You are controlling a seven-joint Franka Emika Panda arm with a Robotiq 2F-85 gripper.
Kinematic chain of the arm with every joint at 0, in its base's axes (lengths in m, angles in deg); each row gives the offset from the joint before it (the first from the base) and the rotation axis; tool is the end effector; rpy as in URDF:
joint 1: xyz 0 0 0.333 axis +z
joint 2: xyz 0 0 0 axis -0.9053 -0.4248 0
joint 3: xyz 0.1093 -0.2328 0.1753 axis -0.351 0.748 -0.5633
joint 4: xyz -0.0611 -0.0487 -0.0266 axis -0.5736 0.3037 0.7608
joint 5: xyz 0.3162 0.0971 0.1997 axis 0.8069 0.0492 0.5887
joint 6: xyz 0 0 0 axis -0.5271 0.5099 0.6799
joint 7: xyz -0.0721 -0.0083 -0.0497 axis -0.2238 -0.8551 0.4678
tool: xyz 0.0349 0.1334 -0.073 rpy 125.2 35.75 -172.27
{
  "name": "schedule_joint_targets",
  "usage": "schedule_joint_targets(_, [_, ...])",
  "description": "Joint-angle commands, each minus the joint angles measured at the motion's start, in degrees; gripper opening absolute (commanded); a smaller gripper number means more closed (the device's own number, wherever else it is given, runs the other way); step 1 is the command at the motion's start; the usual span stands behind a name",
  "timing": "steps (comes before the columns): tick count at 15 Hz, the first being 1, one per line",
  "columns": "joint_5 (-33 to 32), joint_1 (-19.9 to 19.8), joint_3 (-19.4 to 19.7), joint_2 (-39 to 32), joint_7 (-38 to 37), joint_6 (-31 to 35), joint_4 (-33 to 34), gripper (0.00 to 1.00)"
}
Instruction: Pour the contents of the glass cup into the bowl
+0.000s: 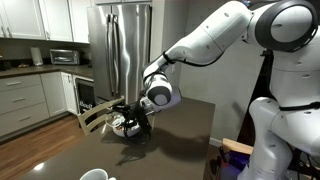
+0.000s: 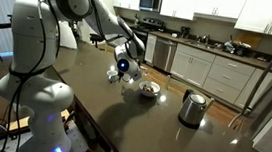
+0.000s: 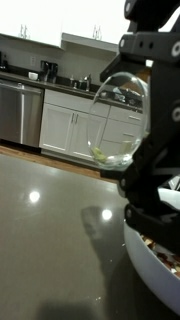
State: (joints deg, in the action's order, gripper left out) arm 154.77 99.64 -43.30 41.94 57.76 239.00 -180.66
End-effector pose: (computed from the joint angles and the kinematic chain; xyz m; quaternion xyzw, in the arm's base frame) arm 0.5661 0.1061 0.2539 -0.7354 0.4262 -0.2801 0.4462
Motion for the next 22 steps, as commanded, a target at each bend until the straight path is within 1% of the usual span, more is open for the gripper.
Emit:
schedule_joint_targets(1, [-4.89, -11.9, -10.91, 2.71, -4.28, -4.17, -2.06, 0.59])
schedule_joint_targets(3, [-6.89, -16.29, -14.84, 2.48, -6.53, -6.21, -2.28, 0.59])
schedule_joint_targets(5, [-8.56, -19.35, -17.44, 2.21, -8.58, -8.11, -2.44, 0.59])
schedule_joint_targets(8, [-10.58, -22.21, -19.76, 2.1, -11.14, -10.39, -2.52, 0.59])
schedule_joint_targets(9, [-10.85, -22.65, -20.18, 1.97, -11.15, -10.0, -2.24, 0.59])
schedule_joint_targets(10, [-9.2, -22.44, -20.47, 0.56, -8.78, -8.22, -1.16, 0.59])
schedule_joint_targets(11, [-9.2, -22.67, -20.71, 0.48, -8.79, -8.18, -1.16, 0.84])
schedule_joint_targets(14, [-9.2, -22.78, -20.96, 0.13, -8.81, -8.16, -1.16, 0.84])
schedule_joint_targets(15, [-9.2, -22.77, -20.99, 0.1, -8.81, -8.17, -1.16, 0.59])
schedule_joint_targets(22, [-14.36, -24.34, -22.6, -1.38, -16.79, -16.49, -1.33, 0.59])
